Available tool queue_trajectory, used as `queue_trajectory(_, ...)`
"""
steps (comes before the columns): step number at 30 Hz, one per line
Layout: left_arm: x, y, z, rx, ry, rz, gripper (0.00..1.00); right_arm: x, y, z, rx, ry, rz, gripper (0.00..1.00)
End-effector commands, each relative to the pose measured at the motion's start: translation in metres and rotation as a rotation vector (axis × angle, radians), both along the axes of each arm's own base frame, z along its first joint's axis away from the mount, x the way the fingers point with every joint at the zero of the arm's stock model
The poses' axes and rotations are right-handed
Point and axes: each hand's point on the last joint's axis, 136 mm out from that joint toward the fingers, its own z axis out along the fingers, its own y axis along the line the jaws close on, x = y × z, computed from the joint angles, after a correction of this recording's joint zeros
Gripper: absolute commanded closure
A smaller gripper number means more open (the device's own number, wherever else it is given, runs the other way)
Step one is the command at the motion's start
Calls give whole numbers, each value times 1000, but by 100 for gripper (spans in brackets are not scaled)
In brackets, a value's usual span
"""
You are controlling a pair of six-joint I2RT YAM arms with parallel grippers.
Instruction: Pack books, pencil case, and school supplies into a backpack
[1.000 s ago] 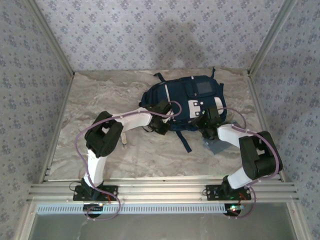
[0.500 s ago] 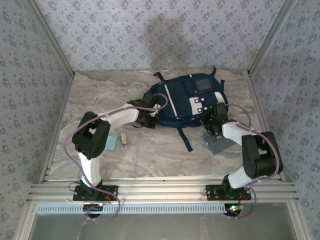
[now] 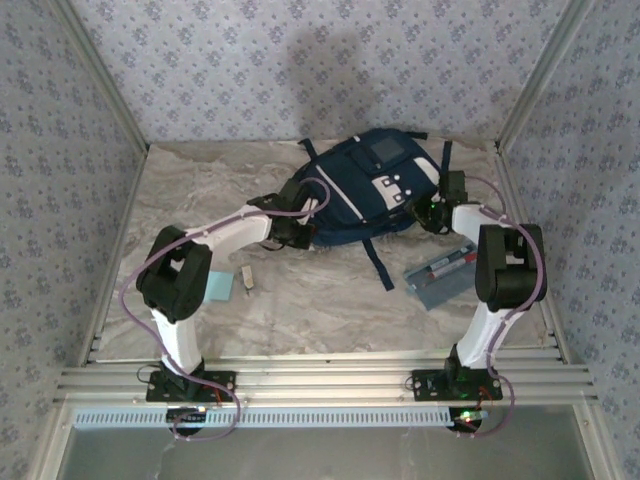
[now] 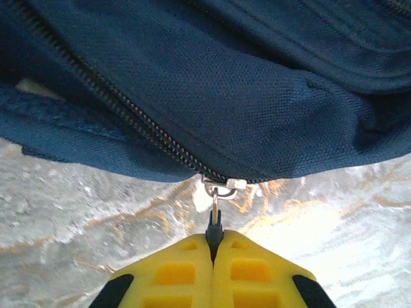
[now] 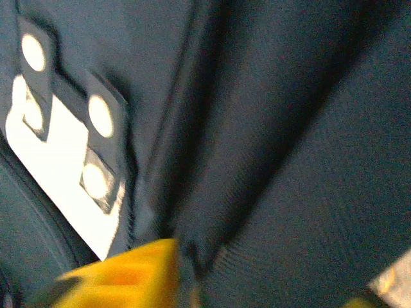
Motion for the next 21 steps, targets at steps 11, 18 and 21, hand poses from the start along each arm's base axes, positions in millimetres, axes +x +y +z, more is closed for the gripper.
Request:
queue_trajectory(11, -12, -104, 68, -398, 126, 10, 100, -84, 30, 58, 110, -39, 17, 17)
queue_trajectory(18, -30, -151, 95, -480, 97, -81, 100, -125, 78, 73, 286, -117, -53, 18)
queue_trajectory(21, -40, -160, 100, -501, 93, -99, 100, -126, 96, 79, 314, -136, -68, 18)
